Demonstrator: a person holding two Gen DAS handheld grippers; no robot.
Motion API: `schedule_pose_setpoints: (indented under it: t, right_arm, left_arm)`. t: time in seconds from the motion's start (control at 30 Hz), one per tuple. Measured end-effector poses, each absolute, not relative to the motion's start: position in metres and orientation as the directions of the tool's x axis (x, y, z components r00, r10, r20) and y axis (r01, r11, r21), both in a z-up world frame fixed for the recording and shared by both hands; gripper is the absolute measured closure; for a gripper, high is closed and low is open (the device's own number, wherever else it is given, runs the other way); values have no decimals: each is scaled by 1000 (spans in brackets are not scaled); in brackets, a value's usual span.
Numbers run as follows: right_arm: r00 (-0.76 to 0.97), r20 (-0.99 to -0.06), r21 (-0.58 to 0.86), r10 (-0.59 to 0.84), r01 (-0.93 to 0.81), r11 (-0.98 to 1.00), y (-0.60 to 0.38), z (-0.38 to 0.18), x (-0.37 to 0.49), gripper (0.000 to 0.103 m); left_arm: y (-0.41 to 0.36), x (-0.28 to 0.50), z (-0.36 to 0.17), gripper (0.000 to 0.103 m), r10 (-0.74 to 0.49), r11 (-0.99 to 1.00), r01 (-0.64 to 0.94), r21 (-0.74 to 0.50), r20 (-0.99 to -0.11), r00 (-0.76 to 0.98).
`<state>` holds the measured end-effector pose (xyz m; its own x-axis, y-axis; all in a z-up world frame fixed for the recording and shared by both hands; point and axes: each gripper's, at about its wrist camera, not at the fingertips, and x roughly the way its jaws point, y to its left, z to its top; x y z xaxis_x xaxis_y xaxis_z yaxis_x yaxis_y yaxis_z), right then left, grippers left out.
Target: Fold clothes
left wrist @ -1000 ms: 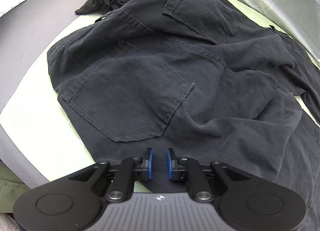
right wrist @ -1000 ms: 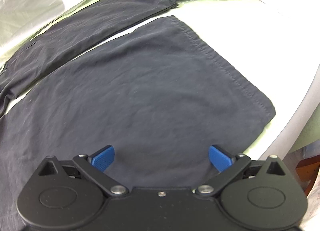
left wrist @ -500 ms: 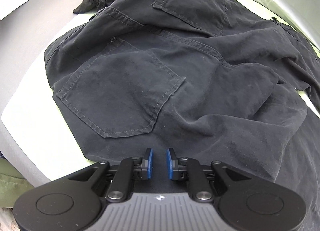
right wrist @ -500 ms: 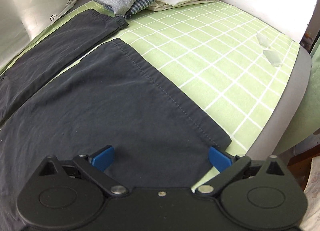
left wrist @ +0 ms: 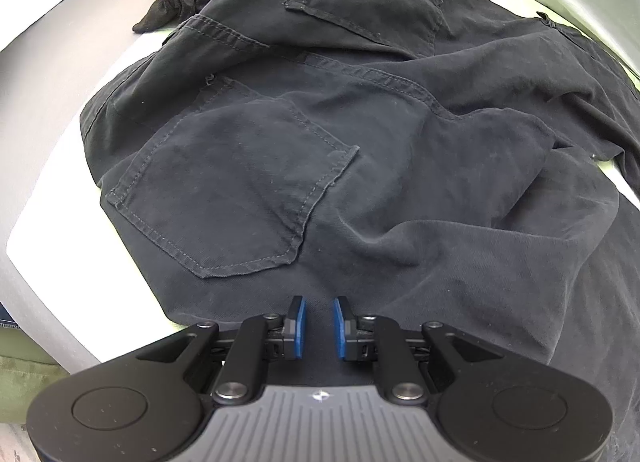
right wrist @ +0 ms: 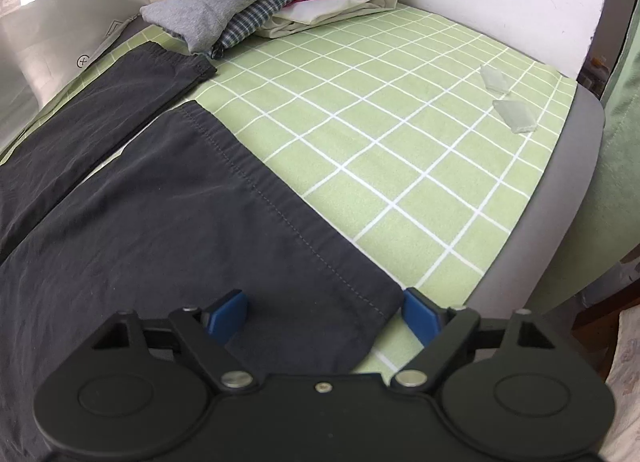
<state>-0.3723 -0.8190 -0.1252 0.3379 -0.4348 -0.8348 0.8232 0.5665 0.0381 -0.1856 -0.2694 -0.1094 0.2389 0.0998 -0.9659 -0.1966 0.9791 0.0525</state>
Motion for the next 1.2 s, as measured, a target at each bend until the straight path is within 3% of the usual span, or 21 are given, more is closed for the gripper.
schedule_pose_setpoints:
  t: [0.03,0.17,0.27,0.3,0.33,0.47,0.57,0.7,0.77,0.8,0.83,0.9,1.2]
  right_arm:
    - [350,-829,42,-436,816,577,-820,-124,-374,53]
    - [419,-811,127,-408,808,576,-831,-121,-382,74]
    - [359,-782,-10,-509,809,587,-833,-116,-379,87]
    - [330,-767,-73,-550,807,586,-834,-115,-377,95]
    - [306,-758,-109,-576,811,574,-841,-115,-378,96]
    - [288,-778,-22,-558,875,483,-893,-118,-398,96]
    - [237,-761,-119,-603,864,490,-913,-119,-389,97]
    - [192,-777,-138,-600,877,460,-932,-118,-378,96]
    - [157,-778,-186,-608,867,462,-929,-114,-369,91]
    - [151,-766,-208,-625,861,464,-924,-111,-366,76]
    - [147,-753,-229,-641,855,466,-918,-108,-363,49]
    - [142,-726,-261,-673,848,460,-903,-102,-359,24]
    - [257,-693,-253,-674,788,561,-797,-81,-311,8]
  left_arm:
    - [-270,-186,-110,85,105,979,-193,59,-966,238]
    - [-277,-187,-111,85,118,982,-171,79,-966,229]
    - [-281,-192,-111,81,94,985,-165,57,-969,229]
    - [-283,-194,-111,81,81,985,-164,43,-970,229]
    - [-286,-197,-111,81,67,986,-164,30,-971,229]
    - [-303,-206,-109,81,-8,992,-120,-36,-974,227]
    - [-314,-214,-107,81,-48,994,-87,-69,-973,225]
    - [-306,-222,-99,77,-74,993,-71,-94,-967,243]
    - [-291,-223,-89,76,-86,988,-100,-117,-958,273]
    - [-283,-224,-84,76,-94,984,-117,-133,-952,291]
    - [-275,-223,-79,76,-98,981,-133,-144,-946,308]
    - [-261,-218,-70,73,-86,975,-164,-149,-936,341]
    - [-195,-191,-52,66,-60,962,-222,-161,-914,402]
